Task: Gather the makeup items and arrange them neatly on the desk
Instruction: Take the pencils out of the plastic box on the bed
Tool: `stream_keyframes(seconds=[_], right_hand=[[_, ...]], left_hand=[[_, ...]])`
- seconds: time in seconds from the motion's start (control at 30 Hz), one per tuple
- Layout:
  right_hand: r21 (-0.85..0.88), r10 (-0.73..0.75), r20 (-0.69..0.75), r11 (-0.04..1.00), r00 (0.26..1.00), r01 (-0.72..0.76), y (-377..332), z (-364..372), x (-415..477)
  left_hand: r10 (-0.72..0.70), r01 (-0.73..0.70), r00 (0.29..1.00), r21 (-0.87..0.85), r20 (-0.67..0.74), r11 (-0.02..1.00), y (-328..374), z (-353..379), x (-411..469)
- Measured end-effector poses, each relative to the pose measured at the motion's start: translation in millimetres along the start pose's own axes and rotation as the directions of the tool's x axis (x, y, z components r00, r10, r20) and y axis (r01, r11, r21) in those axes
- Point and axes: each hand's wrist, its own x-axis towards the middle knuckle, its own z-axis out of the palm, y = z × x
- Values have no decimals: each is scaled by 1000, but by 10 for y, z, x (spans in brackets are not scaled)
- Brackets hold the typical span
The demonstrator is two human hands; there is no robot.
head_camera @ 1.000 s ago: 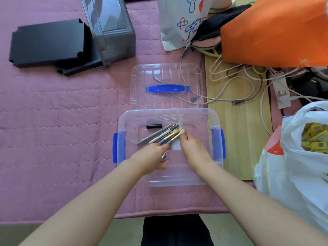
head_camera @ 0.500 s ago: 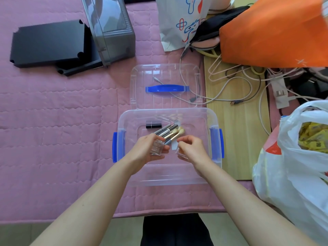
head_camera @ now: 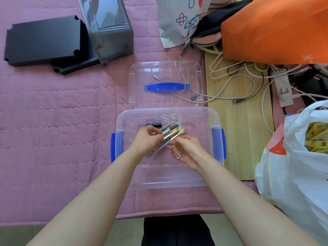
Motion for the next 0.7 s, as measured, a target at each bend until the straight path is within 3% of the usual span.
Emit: stream_keyframes(seconds=[0.13,0.3,0.47,0.6,0.7], right_hand=[[-39,-33,-81,999,996,30,-11,70,71],[-193,-157,-171,973,973,124,-36,217,182],[-404,-299,-247,896,922,182,-126,342,291],[-569,-301,-254,815,919,110,-31,308,372],[-598,-296,-297,799,908,65,28,261,366]], left_hand=[[-25,35,994,92,-105,995,-22,40,108],[113,61,946,509,-303,859,-71,69,155],[223,18,946,726,-235,688,-213,109,244],[191,57,954,765,-232,642,-250,148,290],[164,97,954,777,-250,622,-259,170,322]])
